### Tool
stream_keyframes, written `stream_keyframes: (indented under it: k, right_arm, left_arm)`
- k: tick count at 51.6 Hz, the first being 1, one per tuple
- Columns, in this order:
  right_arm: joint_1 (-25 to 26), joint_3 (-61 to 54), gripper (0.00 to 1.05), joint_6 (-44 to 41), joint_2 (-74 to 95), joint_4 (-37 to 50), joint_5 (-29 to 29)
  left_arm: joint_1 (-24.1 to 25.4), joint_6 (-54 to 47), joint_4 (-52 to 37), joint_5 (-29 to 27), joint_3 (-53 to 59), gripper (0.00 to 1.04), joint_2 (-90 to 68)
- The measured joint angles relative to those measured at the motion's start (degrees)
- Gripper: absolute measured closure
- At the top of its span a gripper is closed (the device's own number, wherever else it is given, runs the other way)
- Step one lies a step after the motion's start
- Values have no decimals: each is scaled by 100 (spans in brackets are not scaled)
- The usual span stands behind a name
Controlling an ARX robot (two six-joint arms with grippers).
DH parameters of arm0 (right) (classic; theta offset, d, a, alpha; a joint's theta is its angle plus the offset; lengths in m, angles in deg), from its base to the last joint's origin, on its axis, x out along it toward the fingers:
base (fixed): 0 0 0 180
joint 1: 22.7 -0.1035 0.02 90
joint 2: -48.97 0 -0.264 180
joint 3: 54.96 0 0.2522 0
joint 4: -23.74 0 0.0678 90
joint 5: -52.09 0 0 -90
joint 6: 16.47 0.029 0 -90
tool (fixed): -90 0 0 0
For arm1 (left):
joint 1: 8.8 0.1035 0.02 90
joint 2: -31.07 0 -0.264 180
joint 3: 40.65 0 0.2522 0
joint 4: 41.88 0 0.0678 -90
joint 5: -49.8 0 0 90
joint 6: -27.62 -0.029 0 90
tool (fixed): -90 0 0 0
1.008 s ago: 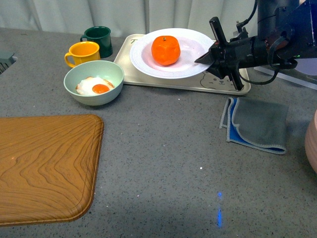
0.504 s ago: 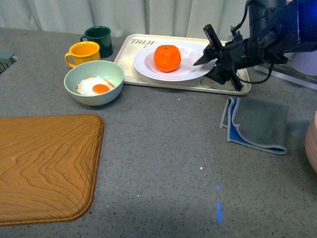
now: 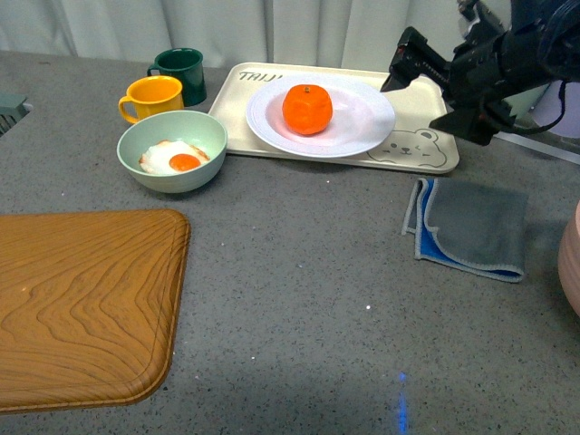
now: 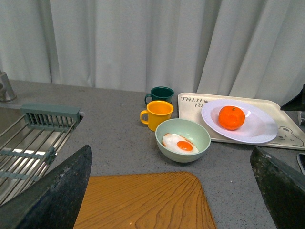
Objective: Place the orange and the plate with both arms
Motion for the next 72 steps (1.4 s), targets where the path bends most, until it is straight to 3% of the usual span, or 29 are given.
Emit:
stream_keyframes:
  k: [5,7,10,16,21,34,51,72]
  right_arm:
    - [-39,-686,11,-741,-522,717,671]
    - [-68,-1237,19,-1335,-605,2199,1591]
    - [-83,-1919,28,-1812,-688,3707,2273]
    - [-11,-3300,46,-2385,-1093,5724,2465]
    - [83,-4251,62,-2588,-1777,6542,2426]
    - [262,-5993,104,-2721,-3128,6948,2251]
    - [487,-7366,104,-2741,-4505,6937,2011]
    - [697,-8441,104,-2741,-6760,5735,1836]
  left_arm:
    - [0,0,0,0,0,7,0]
    - [0,0,0,0,0,7,0]
    - [0,0,0,2,0,7,0]
    - [0,0,0,-4,0,7,0]
    - [0,0,0,-2,0,7,0]
    - [0,0,0,-2,0,7,0]
    - [0,0,0,-2,0,7,0]
    - [0,0,0,-2,0,7,0]
